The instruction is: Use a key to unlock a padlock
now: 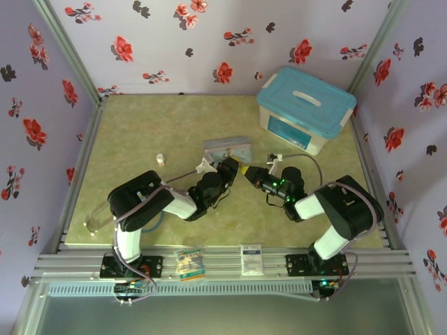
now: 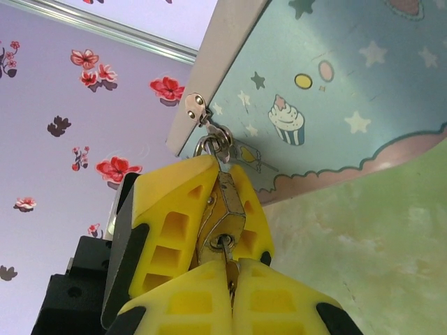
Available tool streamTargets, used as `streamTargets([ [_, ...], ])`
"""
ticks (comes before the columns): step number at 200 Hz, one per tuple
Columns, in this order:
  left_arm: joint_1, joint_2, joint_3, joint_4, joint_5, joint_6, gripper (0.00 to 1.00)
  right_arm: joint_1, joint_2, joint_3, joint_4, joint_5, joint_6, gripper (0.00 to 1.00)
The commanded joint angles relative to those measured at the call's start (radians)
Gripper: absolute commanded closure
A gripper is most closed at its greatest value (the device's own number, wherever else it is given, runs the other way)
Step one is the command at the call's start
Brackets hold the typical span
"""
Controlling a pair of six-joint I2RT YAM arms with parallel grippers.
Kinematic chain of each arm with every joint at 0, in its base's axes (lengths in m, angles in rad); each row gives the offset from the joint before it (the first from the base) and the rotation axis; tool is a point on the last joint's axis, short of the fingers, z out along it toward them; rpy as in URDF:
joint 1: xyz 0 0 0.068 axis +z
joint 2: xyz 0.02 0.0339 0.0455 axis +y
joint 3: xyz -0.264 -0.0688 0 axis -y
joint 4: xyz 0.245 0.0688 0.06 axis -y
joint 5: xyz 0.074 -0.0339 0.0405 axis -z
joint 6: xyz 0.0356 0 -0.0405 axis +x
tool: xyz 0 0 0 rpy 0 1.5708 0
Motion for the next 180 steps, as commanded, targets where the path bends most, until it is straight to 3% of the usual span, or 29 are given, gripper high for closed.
streamTargets([
  [1,-0.122,0.003,0.067,0.029,0.227,0.034,1.0,0.023,0.017,0.108,0.086,-0.142,0.071,1.0],
  [17,-0.119,-0.001,0.041,0.007,0.2,0.055,1.0,0.013,-0.013,0.126,-0.006,-0.155,0.095,1.0],
  [42,-0.107,0.027,0.011,0.041,0.193,0.022,1.0,-0.008,-0.067,0.124,-0.206,-0.162,0.005,1.0],
  [73,-0.109,0.02,0.014,0.012,0.204,0.044,1.0,-0.077,-0.079,0.13,-0.272,-0.216,0.031,1.0],
  [100,-0.101,0.031,0.014,0.007,0.203,0.037,1.0,-0.077,-0.096,0.145,-0.31,-0.247,0.046,1.0],
  [130,-0.1,0.038,0.017,-0.009,0.198,0.045,1.0,-0.079,-0.141,0.143,-0.443,-0.204,-0.029,1.0],
  [180,-0.116,0.042,0.029,0.007,0.209,0.033,1.0,-0.074,-0.141,0.148,-0.353,-0.173,-0.047,1.0],
])
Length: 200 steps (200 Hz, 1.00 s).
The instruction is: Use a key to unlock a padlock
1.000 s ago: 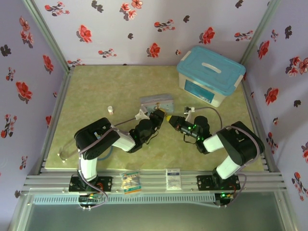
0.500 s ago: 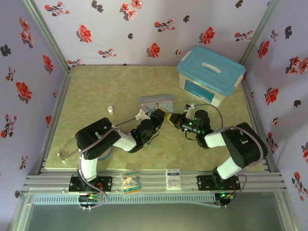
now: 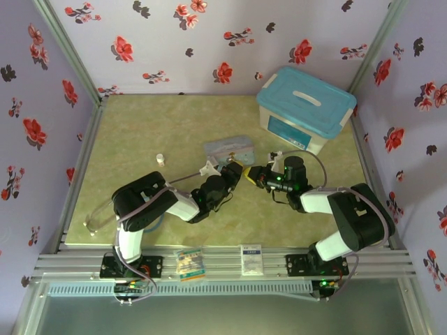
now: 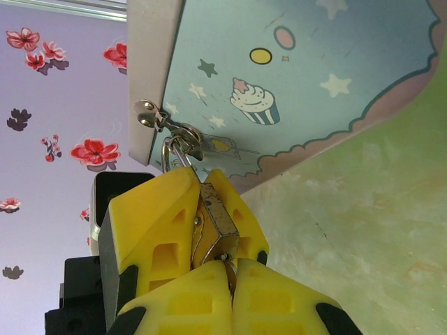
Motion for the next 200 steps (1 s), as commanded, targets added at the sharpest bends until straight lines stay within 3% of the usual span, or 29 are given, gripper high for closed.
streamTargets([
  [1,-0.085,0.015,0.027,0.019,0.191,0.01,1.0,0.019,-0.017,0.058,0.101,0.012,-0.042,1.0],
  [45,-0.079,0.023,0.001,0.04,0.168,0.008,1.0,0.022,-0.041,0.026,0.102,0.032,-0.054,0.8],
  [73,-0.066,0.049,-0.026,0.069,0.16,-0.009,1.0,0.022,-0.05,-0.018,0.118,0.024,-0.041,0.73],
  [125,-0.064,0.084,-0.037,0.108,0.15,-0.029,1.0,0.019,-0.097,-0.076,0.118,0.036,-0.044,0.73],
  [147,-0.063,0.079,-0.042,0.105,0.143,-0.027,1.0,0.016,-0.158,-0.073,-0.018,0.063,-0.109,0.74],
  [168,-0.063,0.08,-0.048,0.105,0.139,-0.029,1.0,0.015,-0.235,-0.073,-0.154,0.108,-0.17,0.85],
  [200,-0.063,0.081,-0.046,0.108,0.136,-0.032,1.0,0.015,-0.29,-0.068,-0.26,0.118,-0.227,0.89],
])
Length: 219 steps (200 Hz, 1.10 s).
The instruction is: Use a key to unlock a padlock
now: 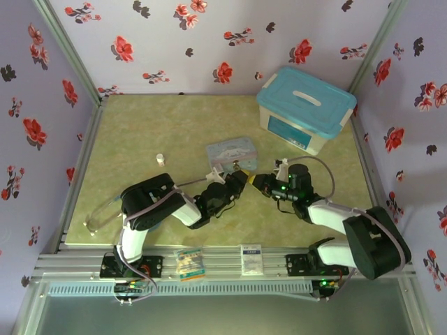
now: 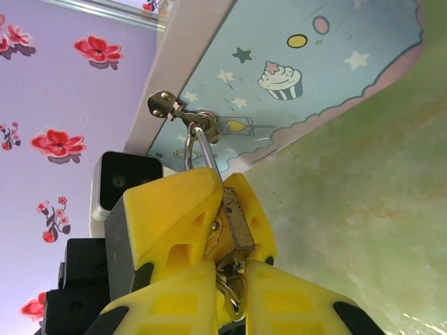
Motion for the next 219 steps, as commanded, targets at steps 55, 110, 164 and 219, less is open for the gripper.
streamTargets([
  [55,-0.022,0.014,-0.017,-0.016,0.036,0.024,1.0,0.007,0.003,0.013,0.069,-0.001,-0.048,0.73],
  [110,-0.022,0.002,-0.026,-0.036,0.03,0.042,1.0,0.034,-0.139,0.132,-0.535,0.23,-0.492,0.65],
  [164,-0.02,-0.018,-0.076,-0.025,0.019,0.045,1.0,0.124,-0.048,0.154,-0.482,0.243,-0.506,0.69],
  [219,-0.02,-0.049,-0.081,-0.026,0.022,0.053,1.0,0.125,0.006,0.108,-0.291,0.138,-0.433,0.69],
])
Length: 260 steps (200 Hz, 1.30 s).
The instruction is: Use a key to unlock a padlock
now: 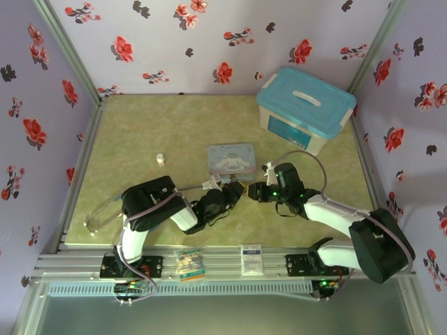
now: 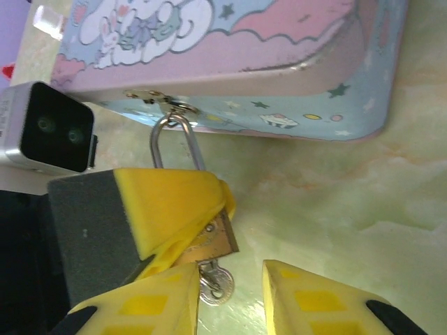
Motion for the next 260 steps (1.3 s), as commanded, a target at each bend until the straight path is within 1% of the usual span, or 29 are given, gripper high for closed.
streamTargets([
  [1,-0.006,-0.048,0.003,0.045,-0.002,0.037,1.0,0.001,0.018,-0.018,0.112,-0.066,0.028,0.69],
  [26,-0.005,-0.062,0.001,0.046,-0.003,0.04,1.0,0.002,0.05,-0.021,0.145,-0.098,0.041,0.68],
  [49,-0.005,-0.069,0.004,0.043,0.0,0.043,1.0,0.002,0.056,-0.035,0.128,-0.061,0.026,0.69],
  [62,-0.005,-0.071,0.003,0.046,0.0,0.038,1.0,0.003,0.065,-0.046,0.136,-0.064,0.028,0.69],
  [88,-0.006,-0.074,0.008,0.046,0.001,0.038,1.0,0.008,0.116,-0.072,0.233,-0.108,0.077,0.7],
  [104,-0.006,-0.076,0.005,0.047,0.0,0.038,1.0,0.007,0.122,-0.117,0.327,-0.103,0.116,0.71],
  [112,-0.006,-0.076,0.005,0.049,0.0,0.038,1.0,0.008,0.127,-0.127,0.346,-0.096,0.124,0.71],
  [134,-0.009,-0.068,0.013,0.048,0.003,0.034,1.0,0.009,0.153,-0.115,0.365,-0.101,0.124,0.79],
  [150,-0.009,-0.064,0.017,0.048,0.002,0.031,1.0,0.015,0.158,-0.11,0.387,-0.121,0.126,0.8],
  [166,-0.009,-0.06,0.014,0.053,0.003,0.026,1.0,0.022,0.153,-0.116,0.388,-0.114,0.127,0.8],
  [176,-0.01,-0.061,0.012,0.052,0.002,0.027,1.0,0.022,0.148,-0.127,0.393,-0.11,0.127,0.83],
  [190,-0.01,-0.063,0.01,0.053,-0.002,0.028,1.0,0.022,0.12,-0.14,0.359,-0.062,0.113,0.84],
  [203,-0.01,-0.065,0.008,0.052,-0.004,0.026,1.0,0.027,0.086,-0.137,0.277,0.015,0.081,0.85],
  [208,-0.01,-0.066,0.006,0.054,-0.004,0.026,1.0,0.03,0.073,-0.133,0.242,0.044,0.062,0.83],
  [220,-0.009,-0.07,0.008,0.052,-0.004,0.03,1.0,0.04,0.04,-0.123,0.171,0.121,0.032,0.74],
  [239,-0.008,-0.077,0.005,0.045,-0.005,0.043,1.0,0.057,-0.032,-0.11,0.067,0.248,-0.003,0.74],
  [254,-0.006,-0.076,-0.001,0.047,-0.009,0.038,1.0,0.098,-0.098,-0.1,-0.003,0.338,-0.055,0.71],
  [260,-0.006,-0.076,-0.001,0.047,-0.009,0.038,1.0,0.111,-0.116,-0.093,-0.029,0.352,-0.08,0.69],
])
